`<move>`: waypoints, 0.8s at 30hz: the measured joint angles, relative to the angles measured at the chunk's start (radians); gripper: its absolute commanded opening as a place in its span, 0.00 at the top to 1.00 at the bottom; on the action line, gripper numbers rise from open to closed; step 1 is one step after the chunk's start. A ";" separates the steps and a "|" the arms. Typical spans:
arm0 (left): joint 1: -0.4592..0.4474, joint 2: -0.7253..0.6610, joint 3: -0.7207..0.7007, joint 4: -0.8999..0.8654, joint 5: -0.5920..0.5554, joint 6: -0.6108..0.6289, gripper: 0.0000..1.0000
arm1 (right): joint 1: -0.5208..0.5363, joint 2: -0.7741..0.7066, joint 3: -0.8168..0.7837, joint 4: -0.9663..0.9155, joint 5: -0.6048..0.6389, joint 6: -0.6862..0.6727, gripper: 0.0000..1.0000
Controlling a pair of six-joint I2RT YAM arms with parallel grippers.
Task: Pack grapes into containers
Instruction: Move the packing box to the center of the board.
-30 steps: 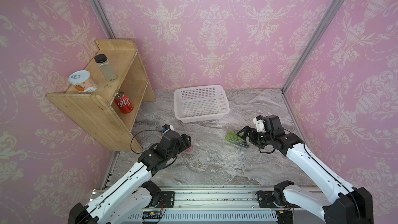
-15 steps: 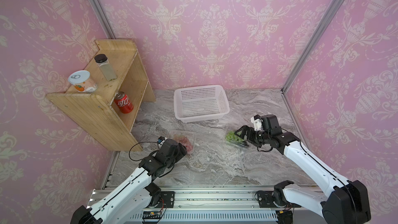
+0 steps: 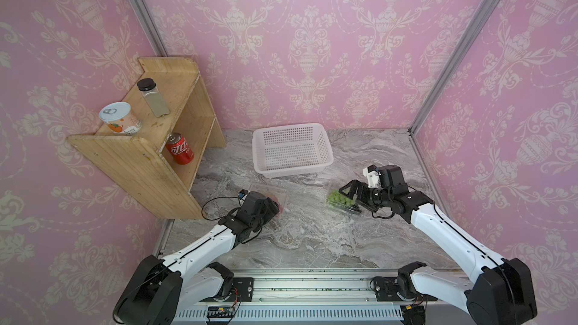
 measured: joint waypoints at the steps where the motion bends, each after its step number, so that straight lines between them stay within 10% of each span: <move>1: 0.003 0.016 0.007 0.014 0.003 0.003 0.15 | 0.000 0.003 -0.002 0.002 0.000 0.002 0.00; 11: 0.006 0.110 0.095 0.072 0.063 0.030 0.15 | 0.000 0.010 -0.002 -0.004 0.000 -0.005 0.00; 24: 0.018 -0.243 0.253 -0.288 -0.079 0.234 0.06 | -0.140 -0.053 0.071 -0.150 0.038 -0.134 0.00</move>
